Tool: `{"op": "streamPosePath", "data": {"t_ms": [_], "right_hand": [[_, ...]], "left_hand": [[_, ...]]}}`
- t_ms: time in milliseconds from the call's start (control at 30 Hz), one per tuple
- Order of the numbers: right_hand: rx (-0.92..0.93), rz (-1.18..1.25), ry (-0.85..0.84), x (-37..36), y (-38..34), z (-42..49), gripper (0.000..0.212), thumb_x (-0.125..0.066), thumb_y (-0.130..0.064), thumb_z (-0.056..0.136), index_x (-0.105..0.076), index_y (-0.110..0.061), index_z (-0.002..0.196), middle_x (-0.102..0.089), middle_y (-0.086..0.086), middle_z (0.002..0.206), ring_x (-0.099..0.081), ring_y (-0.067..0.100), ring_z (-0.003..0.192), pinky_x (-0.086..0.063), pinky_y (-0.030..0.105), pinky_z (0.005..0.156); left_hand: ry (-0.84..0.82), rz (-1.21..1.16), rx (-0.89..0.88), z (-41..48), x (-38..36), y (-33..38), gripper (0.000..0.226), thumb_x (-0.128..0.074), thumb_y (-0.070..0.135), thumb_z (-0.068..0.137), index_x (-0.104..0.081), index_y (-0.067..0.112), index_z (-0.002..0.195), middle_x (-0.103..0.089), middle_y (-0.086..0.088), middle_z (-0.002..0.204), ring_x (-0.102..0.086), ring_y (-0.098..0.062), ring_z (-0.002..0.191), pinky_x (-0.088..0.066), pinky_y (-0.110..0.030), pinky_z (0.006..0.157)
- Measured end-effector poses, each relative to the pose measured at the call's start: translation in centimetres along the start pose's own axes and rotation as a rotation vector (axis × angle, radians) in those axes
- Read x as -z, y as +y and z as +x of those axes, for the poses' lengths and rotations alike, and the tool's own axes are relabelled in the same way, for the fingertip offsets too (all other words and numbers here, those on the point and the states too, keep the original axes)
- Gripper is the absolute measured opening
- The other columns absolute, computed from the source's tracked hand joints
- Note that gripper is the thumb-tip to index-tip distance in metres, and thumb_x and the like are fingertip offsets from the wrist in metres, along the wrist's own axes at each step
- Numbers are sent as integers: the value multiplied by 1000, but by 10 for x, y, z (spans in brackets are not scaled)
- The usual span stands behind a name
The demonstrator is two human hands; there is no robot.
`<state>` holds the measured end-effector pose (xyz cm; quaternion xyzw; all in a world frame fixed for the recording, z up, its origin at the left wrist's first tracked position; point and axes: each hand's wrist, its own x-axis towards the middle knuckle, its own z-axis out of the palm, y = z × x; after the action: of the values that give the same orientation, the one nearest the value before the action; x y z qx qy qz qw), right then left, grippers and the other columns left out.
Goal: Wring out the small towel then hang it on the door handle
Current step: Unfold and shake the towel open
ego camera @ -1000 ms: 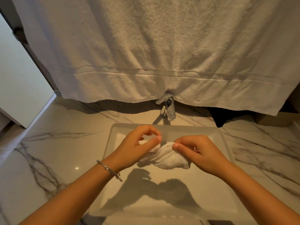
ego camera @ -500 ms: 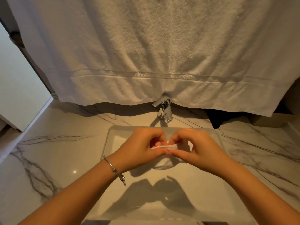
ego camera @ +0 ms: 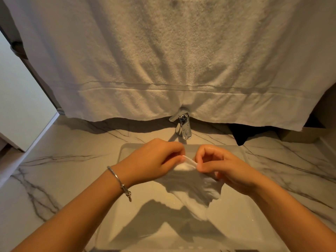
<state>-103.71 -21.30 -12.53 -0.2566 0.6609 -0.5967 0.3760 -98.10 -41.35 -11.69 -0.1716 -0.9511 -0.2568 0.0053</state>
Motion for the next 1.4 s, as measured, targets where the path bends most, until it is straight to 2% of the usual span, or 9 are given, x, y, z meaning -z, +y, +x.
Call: {"op": "streamPosePath", "data": {"t_ms": [167,400,633,900,967,1133,1267,1333,1400], "right_hand": [[-33,-121,161,4,-5,2,21,-57,-4,82,-57,-19,67,-59,-1,74,-53,4,61,-41,15,53],[334,-1088,286,-11,-16,-11,13,-39,-39,91,-43,-29,83,-46,-18,64,-45,4,60,-35,21,55],[439,-1019,333,3,-37,-24,11,-45,-31,92,-43,-27,81,-49,-11,60,-46,8,54,-35,27,51],[168,-853,406,36,-35,-20,31,-78,-35,63,-48,-32,70,-55,-9,65,-51,0,59,-40,15,51],[123,-910,374,37,-34,-16,27,-77,-34,65,-50,-30,65,-56,-8,65,-52,3,59,-37,17,50],[-4,-849,246,50,-42,-15,30,-83,-33,59,-57,-20,67,-57,-6,63,-51,0,53,-37,13,48],[-219,-855,-55,48,-35,-16,19,-75,-22,72,-59,-32,72,-62,-11,74,-57,1,67,-42,14,59],[-129,-878,104,47,-31,-6,23,-73,-17,74,-54,-31,68,-58,-10,72,-54,5,67,-38,16,57],[-48,-903,336,46,-32,3,21,-72,-14,74,-54,-23,70,-55,-5,70,-52,9,65,-35,17,54]], "left_hand": [[-49,34,-30,3,7,3,7,-53,28,85,-55,24,80,-59,1,67,-52,-12,60,-44,-30,57],[-274,122,127,5,-9,-10,15,-65,29,78,-62,15,79,-67,-7,80,-60,-20,74,-56,-38,73],[-171,348,258,8,-12,-41,14,-64,27,74,-52,21,73,-62,-3,79,-58,-21,76,-54,-34,67],[-40,-379,308,-7,-1,-62,19,-75,26,70,-58,29,64,-66,5,72,-63,-8,70,-55,-28,64],[-11,-375,312,-8,11,-65,13,-68,13,77,-61,24,77,-69,0,83,-67,-17,81,-58,-39,72],[266,-195,218,-1,33,-53,21,-49,7,80,-61,24,78,-64,1,77,-59,-14,74,-45,-27,67],[-307,-113,244,-4,36,-41,16,-43,22,89,-57,22,81,-58,0,81,-54,-11,71,-43,-21,63],[-272,-55,244,0,43,-41,19,-45,15,91,-57,24,80,-58,1,81,-54,-11,73,-42,-17,64],[-1,-78,261,11,57,-39,18,-49,9,89,-64,17,86,-64,-6,86,-58,-18,79,-45,-24,68]]}}
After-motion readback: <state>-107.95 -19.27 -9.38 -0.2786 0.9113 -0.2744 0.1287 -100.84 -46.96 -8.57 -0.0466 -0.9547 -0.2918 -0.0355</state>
